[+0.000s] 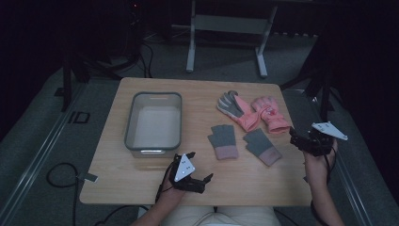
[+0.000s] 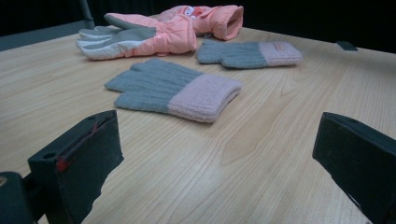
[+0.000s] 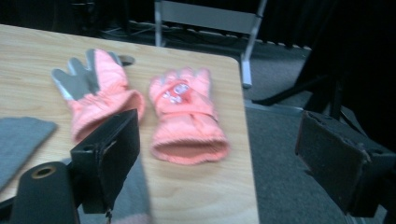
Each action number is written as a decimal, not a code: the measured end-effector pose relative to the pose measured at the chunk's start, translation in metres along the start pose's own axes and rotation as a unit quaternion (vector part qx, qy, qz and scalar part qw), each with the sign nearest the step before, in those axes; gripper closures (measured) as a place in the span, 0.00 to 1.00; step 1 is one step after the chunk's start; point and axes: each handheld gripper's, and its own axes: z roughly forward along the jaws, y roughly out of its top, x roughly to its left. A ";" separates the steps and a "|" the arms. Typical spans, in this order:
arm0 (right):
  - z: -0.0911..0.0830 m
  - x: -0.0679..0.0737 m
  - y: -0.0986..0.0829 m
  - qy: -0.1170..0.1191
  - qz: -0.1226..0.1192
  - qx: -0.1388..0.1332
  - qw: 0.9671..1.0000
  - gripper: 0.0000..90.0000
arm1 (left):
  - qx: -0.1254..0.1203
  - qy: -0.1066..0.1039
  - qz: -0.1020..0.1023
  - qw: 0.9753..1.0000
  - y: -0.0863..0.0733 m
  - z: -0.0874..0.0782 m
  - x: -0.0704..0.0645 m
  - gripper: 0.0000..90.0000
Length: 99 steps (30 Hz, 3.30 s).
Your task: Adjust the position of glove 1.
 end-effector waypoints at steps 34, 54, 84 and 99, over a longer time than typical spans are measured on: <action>0.063 0.112 0.023 0.213 -0.039 0.037 0.976 0.14 | 0.003 -0.006 0.009 1.000 0.000 0.000 -0.001 0.01; 0.119 0.172 -0.008 0.277 -0.089 0.129 0.948 0.60 | 0.003 -0.009 0.008 1.000 0.000 0.000 0.000 0.01; 0.082 0.184 0.007 0.240 -0.050 0.169 0.955 0.95 | 0.001 -0.001 0.007 1.000 0.000 0.000 -0.001 0.01; 0.039 0.180 -0.010 0.250 -0.036 0.161 0.954 0.95 | 0.001 0.003 0.012 1.000 0.000 0.000 -0.001 0.01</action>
